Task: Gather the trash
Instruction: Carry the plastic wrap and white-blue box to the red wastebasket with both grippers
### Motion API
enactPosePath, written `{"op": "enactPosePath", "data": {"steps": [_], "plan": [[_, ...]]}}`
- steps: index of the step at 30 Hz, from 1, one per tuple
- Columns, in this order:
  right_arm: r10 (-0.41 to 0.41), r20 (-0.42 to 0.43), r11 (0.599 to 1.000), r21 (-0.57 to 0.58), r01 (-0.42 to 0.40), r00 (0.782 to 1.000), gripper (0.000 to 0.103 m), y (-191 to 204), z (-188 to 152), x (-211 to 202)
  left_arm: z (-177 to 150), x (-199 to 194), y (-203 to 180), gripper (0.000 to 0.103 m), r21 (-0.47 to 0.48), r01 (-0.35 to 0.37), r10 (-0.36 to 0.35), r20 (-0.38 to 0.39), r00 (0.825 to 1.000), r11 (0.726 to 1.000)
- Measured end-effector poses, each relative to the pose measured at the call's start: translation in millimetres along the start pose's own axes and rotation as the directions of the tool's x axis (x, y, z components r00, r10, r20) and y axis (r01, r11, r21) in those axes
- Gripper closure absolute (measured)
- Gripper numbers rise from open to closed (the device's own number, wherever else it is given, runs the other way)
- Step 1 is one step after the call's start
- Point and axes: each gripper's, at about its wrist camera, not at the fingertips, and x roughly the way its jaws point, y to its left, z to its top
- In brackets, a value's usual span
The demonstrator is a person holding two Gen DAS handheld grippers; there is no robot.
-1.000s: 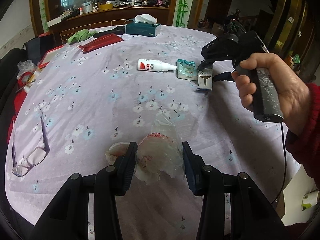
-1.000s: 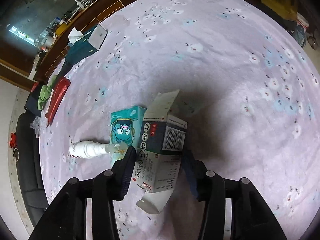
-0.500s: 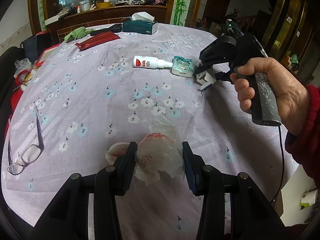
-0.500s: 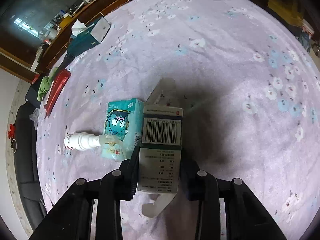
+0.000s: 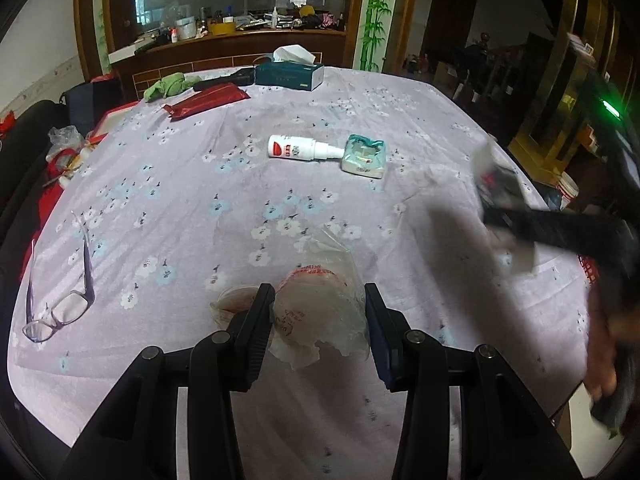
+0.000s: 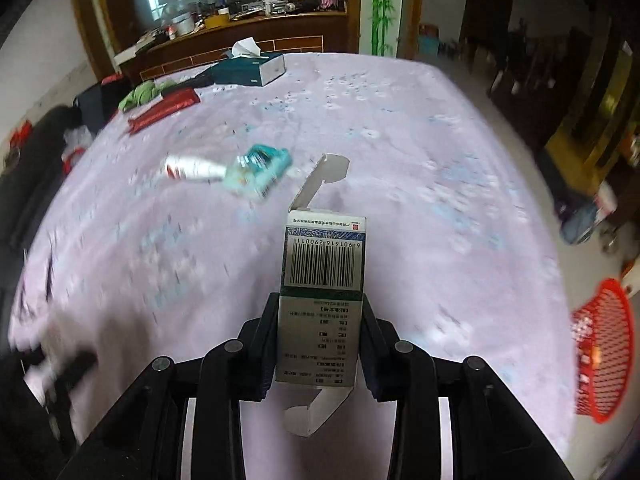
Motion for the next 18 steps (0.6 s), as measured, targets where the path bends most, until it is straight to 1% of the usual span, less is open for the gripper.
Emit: {"op": "enactPosePath", "data": {"steps": [4,9,15,18], "plan": [[-0.045,0.017,0.999,-0.011,0.045,0.999,0.066,-19,-36,-27,-2,-5,-19,0.060,0.031,0.004,-0.004,0.015,1.000,1.000],[-0.079,0.026,0.997,0.000,0.079,0.997,0.066,-38,-66,-49,-6,-14,-42,0.060,0.076,0.016,-0.018,0.027,0.999,0.997],[-0.106,0.059,0.994,0.019,0.105,0.993,0.066,-57,-82,-67,-11,-18,-65,0.060,0.112,0.026,-0.029,0.027,0.999,0.993],[-0.102,0.058,0.994,0.028,0.101,0.993,0.066,-62,-87,-71,-12,-18,-76,0.060,0.130,0.030,-0.033,0.021,0.999,0.991]]}}
